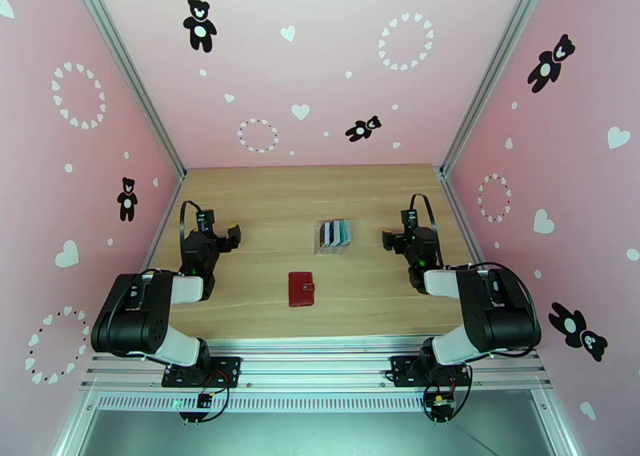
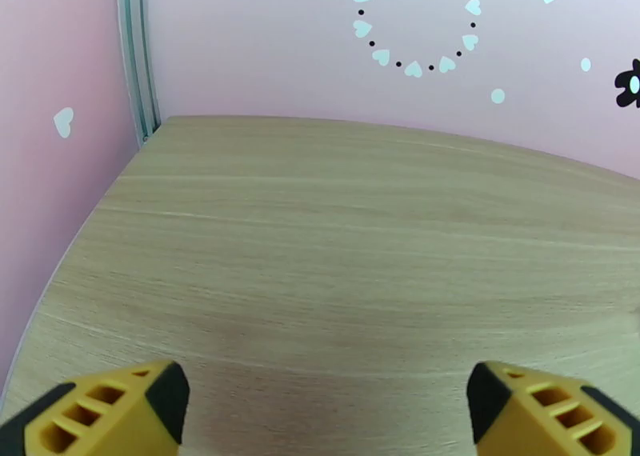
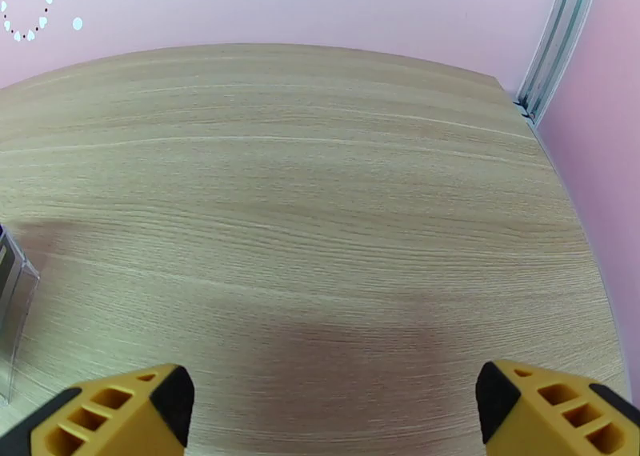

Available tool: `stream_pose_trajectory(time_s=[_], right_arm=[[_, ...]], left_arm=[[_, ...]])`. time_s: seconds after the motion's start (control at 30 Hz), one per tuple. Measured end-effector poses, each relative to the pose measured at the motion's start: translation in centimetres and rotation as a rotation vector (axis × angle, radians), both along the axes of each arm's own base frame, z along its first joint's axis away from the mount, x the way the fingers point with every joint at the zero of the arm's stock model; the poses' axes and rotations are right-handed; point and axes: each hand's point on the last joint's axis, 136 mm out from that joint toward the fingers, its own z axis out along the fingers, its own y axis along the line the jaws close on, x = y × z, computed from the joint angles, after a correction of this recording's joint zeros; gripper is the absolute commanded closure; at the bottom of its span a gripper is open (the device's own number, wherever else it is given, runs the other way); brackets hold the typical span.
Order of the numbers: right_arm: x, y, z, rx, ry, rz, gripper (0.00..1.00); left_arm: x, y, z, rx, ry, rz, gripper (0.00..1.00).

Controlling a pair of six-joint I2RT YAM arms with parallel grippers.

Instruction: Put the credit cards into the card holder

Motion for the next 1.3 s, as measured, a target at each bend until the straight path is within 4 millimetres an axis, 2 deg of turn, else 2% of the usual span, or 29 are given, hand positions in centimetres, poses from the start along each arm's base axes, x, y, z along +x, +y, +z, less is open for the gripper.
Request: stream_pose_trajectory(time_s=[1.3], right_arm=[[0.00, 0.17, -0.04, 0.012, 0.002, 0.025, 0.01]], left_arm=[[0.00, 0.00, 0.02, 0.000, -0.001, 0.000, 0.02]])
